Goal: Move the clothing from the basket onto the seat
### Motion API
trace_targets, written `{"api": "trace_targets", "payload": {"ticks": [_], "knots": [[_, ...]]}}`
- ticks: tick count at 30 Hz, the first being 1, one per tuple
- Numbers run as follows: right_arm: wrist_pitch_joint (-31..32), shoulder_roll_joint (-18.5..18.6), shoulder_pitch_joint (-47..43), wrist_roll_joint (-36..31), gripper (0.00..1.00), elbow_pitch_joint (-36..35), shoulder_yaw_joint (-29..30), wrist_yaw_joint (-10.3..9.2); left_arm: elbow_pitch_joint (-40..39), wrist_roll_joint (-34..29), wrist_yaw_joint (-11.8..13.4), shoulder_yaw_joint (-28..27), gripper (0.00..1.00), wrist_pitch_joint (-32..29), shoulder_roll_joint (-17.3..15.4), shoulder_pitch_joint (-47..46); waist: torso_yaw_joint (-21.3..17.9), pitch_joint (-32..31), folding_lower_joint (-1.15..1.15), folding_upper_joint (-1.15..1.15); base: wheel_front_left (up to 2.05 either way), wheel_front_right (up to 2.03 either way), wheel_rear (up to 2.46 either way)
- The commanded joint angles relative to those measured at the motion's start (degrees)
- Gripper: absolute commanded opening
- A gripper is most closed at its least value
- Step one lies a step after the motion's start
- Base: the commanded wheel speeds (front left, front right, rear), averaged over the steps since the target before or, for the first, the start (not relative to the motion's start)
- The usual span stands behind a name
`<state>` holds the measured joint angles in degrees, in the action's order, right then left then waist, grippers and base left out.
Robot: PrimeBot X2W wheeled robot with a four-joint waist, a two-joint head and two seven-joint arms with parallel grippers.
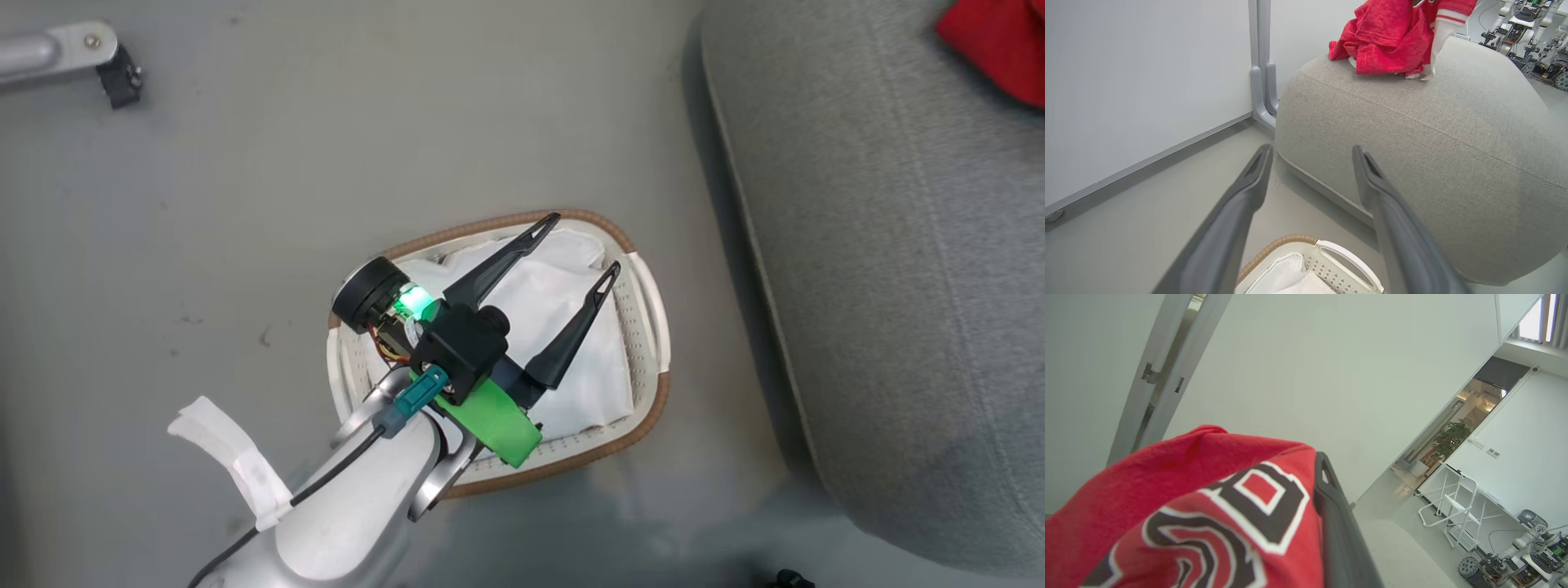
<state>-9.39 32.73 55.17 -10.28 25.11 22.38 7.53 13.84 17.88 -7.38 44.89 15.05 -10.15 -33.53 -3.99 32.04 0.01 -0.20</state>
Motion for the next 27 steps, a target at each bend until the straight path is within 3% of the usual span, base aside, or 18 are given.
{"api": "trace_targets", "payload": {"ticks": [1,10,11,13,14,15,16,27], "knots": [[-0.70,-0.29,-1.36,-0.49,0.00,1.24,1.24,-0.08,-0.22,-0.33,-0.18,-0.32,1.00,0.18,-0.38,-1.10,3.26,4.08,-0.01,0.20,0.00,0.00,0.00],[-4.17,-4.10,-5.36,-4.29,0.00,11.06,4.60,-0.08,-0.03,-0.90,-0.18,-1.29,1.00,0.19,-1.21,-1.77,1.94,6.27,-0.01,0.20,0.00,0.00,0.00],[-4.55,-4.52,-5.39,-4.63,0.04,11.47,4.61,-0.08,-0.02,-0.94,-0.18,-1.32,1.00,0.18,-1.33,-1.82,1.55,6.25,-0.01,0.20,0.00,0.00,0.00],[-5.08,-5.55,-5.75,-5.09,0.38,12.16,4.52,-0.08,0.04,-1.04,-0.18,-1.21,1.00,0.18,-1.66,-1.84,0.61,6.12,-0.01,0.20,0.00,0.00,0.00],[-5.37,-6.18,-5.87,-5.20,0.50,12.23,4.63,-0.08,0.07,-1.01,-0.18,-1.31,1.00,0.18,-1.85,-1.80,0.03,6.03,-0.01,0.20,0.00,0.00,0.00],[-5.49,-6.69,-5.83,-5.39,0.90,12.12,4.68,-0.08,0.09,-0.98,-0.18,-1.40,1.00,0.18,-2.02,-1.78,-0.44,5.93,-0.01,0.20,0.00,0.00,0.00],[-5.67,-7.32,-5.93,-5.52,1.00,11.95,4.64,-0.08,0.12,-0.97,-0.18,-1.45,1.00,0.18,-2.21,-1.75,-1.05,5.80,-0.01,0.20,0.00,0.00,0.00],[-5.86,-13.14,-12.70,-4.08,1.00,7.01,2.06,-0.08,0.87,0.27,-0.19,-2.59,1.00,0.19,-2.32,-0.43,-6.73,1.57,-0.01,0.20,0.00,0.00,0.00]]}}
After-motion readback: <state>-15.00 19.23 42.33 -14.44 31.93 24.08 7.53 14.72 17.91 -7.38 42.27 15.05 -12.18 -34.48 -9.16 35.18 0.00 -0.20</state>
